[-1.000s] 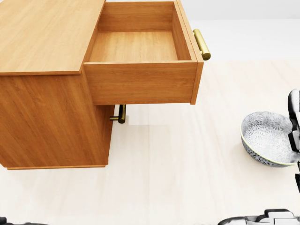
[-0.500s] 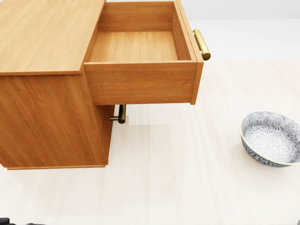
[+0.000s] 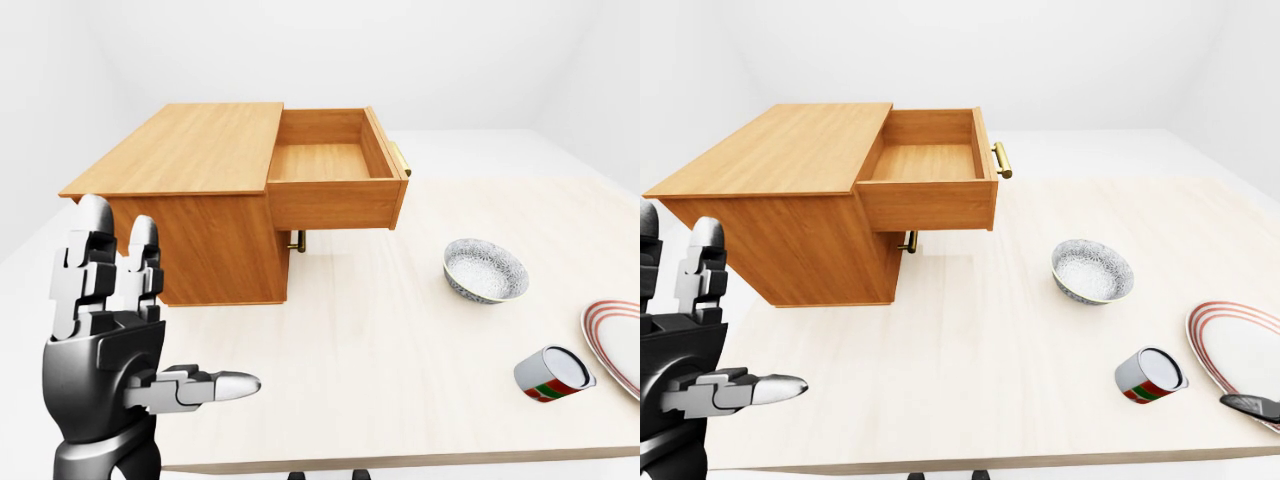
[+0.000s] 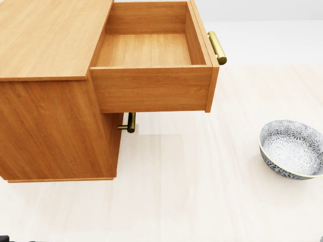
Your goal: Put the ketchup in the top drawer of the cabinet.
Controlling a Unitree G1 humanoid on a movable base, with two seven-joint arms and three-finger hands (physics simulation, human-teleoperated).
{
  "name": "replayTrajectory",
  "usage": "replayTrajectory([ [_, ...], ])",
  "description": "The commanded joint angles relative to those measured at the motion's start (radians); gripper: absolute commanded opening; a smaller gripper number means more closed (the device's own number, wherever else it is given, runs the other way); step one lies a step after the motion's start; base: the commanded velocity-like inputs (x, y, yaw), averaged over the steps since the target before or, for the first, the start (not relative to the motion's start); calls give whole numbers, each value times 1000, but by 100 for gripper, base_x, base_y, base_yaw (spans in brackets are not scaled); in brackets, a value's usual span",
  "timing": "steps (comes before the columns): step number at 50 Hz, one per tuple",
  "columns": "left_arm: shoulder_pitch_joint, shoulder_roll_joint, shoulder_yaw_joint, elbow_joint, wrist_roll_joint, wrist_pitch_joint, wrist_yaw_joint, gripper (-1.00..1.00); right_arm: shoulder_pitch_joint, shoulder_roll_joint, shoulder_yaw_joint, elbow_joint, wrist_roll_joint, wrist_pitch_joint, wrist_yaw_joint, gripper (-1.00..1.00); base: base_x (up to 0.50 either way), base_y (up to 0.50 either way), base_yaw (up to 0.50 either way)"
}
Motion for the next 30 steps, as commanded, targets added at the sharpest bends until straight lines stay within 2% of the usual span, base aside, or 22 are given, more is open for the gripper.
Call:
replayTrajectory([
  [1,-4,0,10,-1,-4,0,-2,100,29,39,14,113,-40,0,0,100,0,0,0],
  [11,-5,-2,11,-3,-3,0,-4,100,44,49,54,154,-68,0,0,100,0,0,0],
  [16,5,-4,-3,2,7,0,-7,100,47,75,125,195,-107,0,0,100,0,0,0],
  [30,5,-1,-7,9,10,0,-3,100,59,111,257,327,-160,0,0,100,0,0,0],
])
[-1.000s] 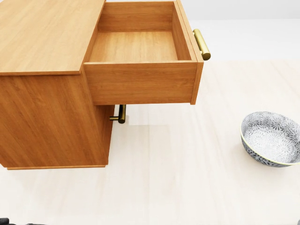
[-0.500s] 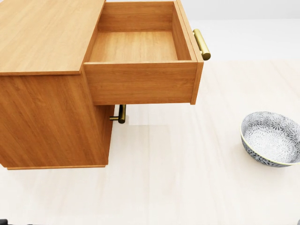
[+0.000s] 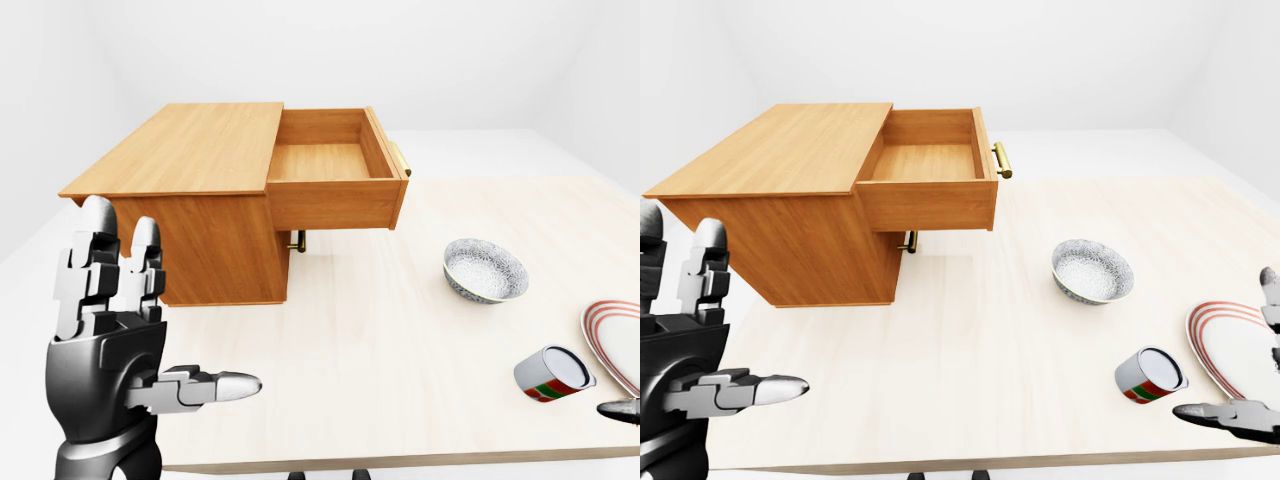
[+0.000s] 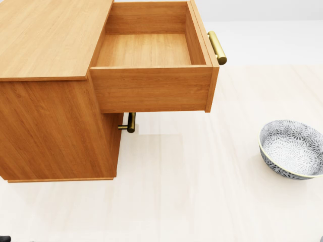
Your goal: Put the ketchup in the top drawer of the cabinet.
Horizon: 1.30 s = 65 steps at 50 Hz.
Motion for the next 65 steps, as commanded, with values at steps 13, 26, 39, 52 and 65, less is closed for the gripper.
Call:
replayTrajectory([
  [13,-2,5,-9,22,9,0,5,100,19,-13,74,205,-18,0,0,100,0,0,0],
  [26,0,6,-10,19,8,0,6,100,24,-45,68,315,-21,0,0,100,0,0,0],
  [39,5,7,-25,23,21,0,13,100,-2,-126,84,410,-31,0,0,100,0,0,0],
  [52,13,6,-40,32,32,0,15,100,-25,-178,96,469,-38,0,0,100,0,0,0],
  [65,12,12,-52,46,39,0,20,100,-79,-237,177,543,-63,0,0,100,0,0,0],
])
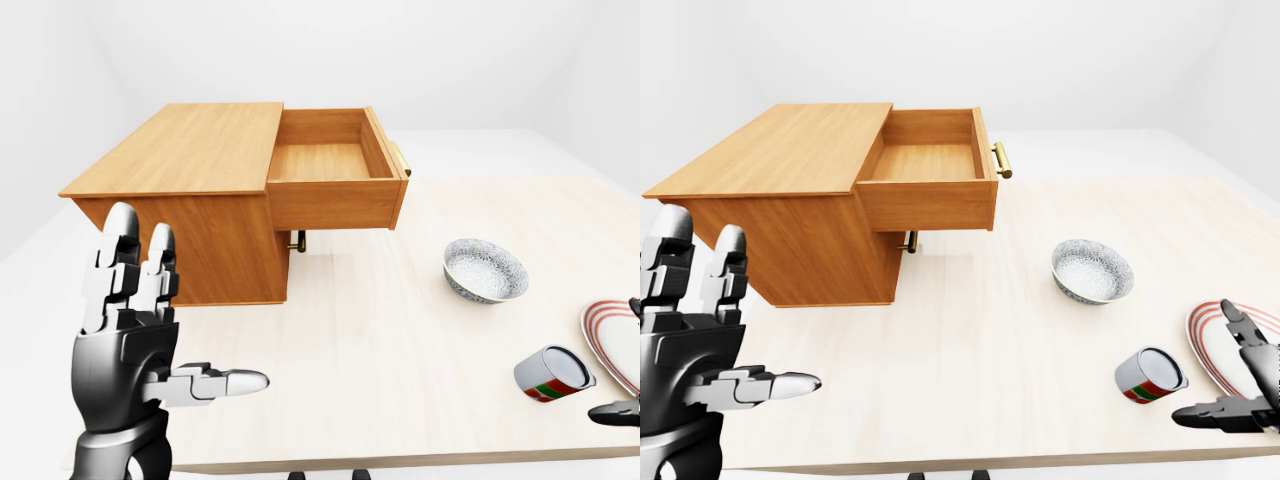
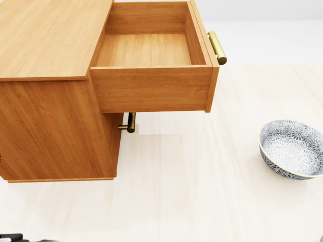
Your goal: Put the ketchup in the top drawer of the cabinet.
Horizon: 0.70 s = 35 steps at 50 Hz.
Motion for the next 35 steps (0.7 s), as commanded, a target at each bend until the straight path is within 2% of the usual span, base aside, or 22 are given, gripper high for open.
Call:
replayTrajectory([
  [1,-2,4,-7,11,5,0,4,100,-47,-46,70,48,-19,0,0,100,0,0,0],
  [14,-2,4,-10,14,7,0,5,100,-61,-68,127,90,-40,0,0,100,0,0,0],
  [35,-7,8,-2,12,-1,0,8,100,-43,-72,111,137,-56,0,0,100,0,0,0],
])
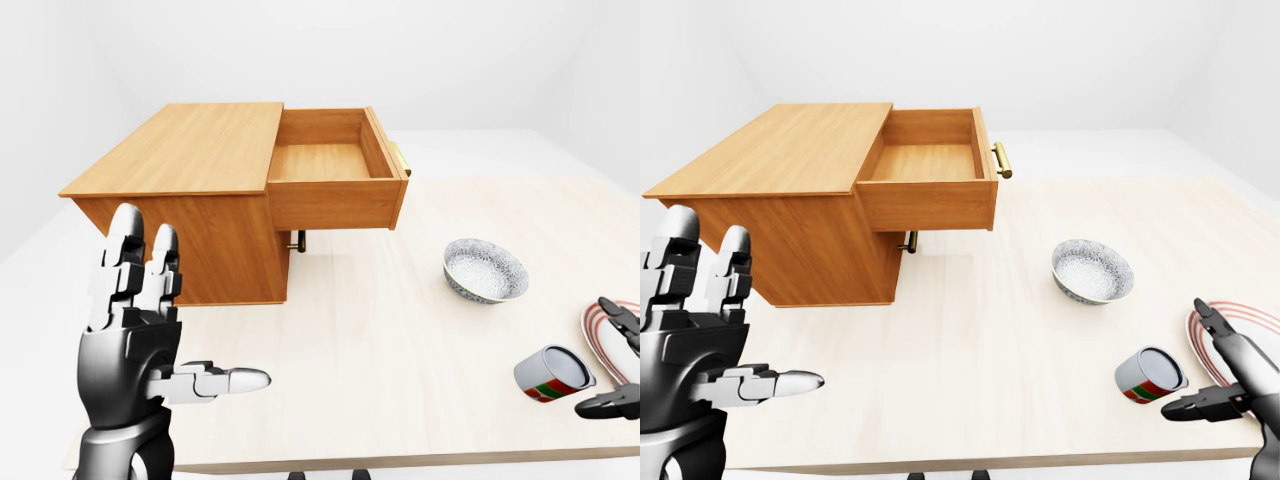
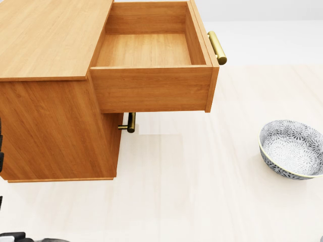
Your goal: Put the ketchup in the top drawer of the cabinet.
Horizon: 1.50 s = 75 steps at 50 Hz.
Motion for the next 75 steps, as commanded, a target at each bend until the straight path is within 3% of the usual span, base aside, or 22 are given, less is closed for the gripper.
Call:
replayTrajectory([
  [1,-4,1,12,-6,-9,0,0,100,-1,-9,7,31,-13,0,0,100,0,0,0],
  [67,-14,1,18,12,-6,0,5,100,-54,-81,163,286,12,0,0,100,0,0,0],
  [68,-15,1,19,13,-6,0,6,100,-55,-80,163,291,12,0,0,68,0,0,0],
  [69,-17,1,19,15,-5,0,6,100,-54,-79,164,293,14,0,0,52,0,0,0],
  [70,-16,1,18,18,-4,0,6,100,-47,-74,166,291,12,0,0,-62,0,0,0],
  [71,-17,1,18,18,-4,0,6,100,-44,-72,165,285,12,0,0,-88,0,0,0],
  [72,-17,1,18,20,-4,0,6,100,-43,-70,165,289,12,0,0,-100,0,0,0],
  [75,-20,2,16,25,-2,0,9,100,-37,-69,163,293,12,0,0,-100,0,0,0],
])
